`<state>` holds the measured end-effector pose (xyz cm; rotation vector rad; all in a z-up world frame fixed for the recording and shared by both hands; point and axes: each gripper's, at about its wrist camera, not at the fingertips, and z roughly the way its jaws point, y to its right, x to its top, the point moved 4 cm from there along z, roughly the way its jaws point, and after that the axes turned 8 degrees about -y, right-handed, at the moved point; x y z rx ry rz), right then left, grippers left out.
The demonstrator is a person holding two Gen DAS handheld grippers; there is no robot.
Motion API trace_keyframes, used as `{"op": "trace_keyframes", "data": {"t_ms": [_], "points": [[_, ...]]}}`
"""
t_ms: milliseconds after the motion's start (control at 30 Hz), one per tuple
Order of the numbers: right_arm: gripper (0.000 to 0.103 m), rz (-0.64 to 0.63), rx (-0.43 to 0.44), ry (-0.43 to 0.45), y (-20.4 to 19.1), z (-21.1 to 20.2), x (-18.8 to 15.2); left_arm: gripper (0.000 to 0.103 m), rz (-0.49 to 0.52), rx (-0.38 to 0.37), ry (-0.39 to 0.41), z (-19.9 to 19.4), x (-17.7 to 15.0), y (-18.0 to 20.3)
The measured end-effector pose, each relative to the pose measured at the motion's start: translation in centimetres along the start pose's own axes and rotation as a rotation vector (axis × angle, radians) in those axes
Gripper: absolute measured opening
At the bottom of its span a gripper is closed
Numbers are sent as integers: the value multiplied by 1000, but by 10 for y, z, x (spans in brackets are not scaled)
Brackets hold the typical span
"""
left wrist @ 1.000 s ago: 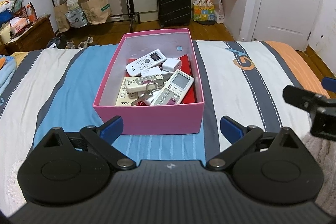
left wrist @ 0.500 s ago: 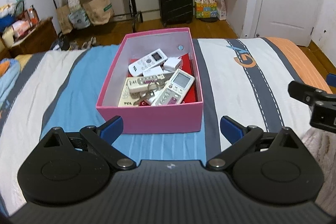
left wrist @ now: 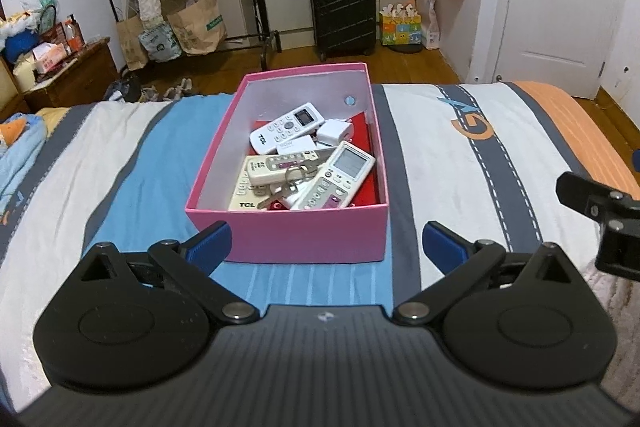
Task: Organize rigid objects
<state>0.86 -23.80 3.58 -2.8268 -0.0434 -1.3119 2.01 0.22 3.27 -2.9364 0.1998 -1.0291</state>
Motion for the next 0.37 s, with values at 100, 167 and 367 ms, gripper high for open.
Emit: {"op": "trace_keyframes", "data": {"t_ms": [100, 167, 367], "points": [[102, -1, 1, -5, -2, 1, -1, 103, 10, 23, 4, -1, -1, 0], [102, 0, 3, -11, 0, 1, 0, 103, 13, 29, 3, -1, -1, 0], [102, -1, 6, -21, -3, 2, -2, 103, 13, 26, 11, -3, -1, -1]]}}
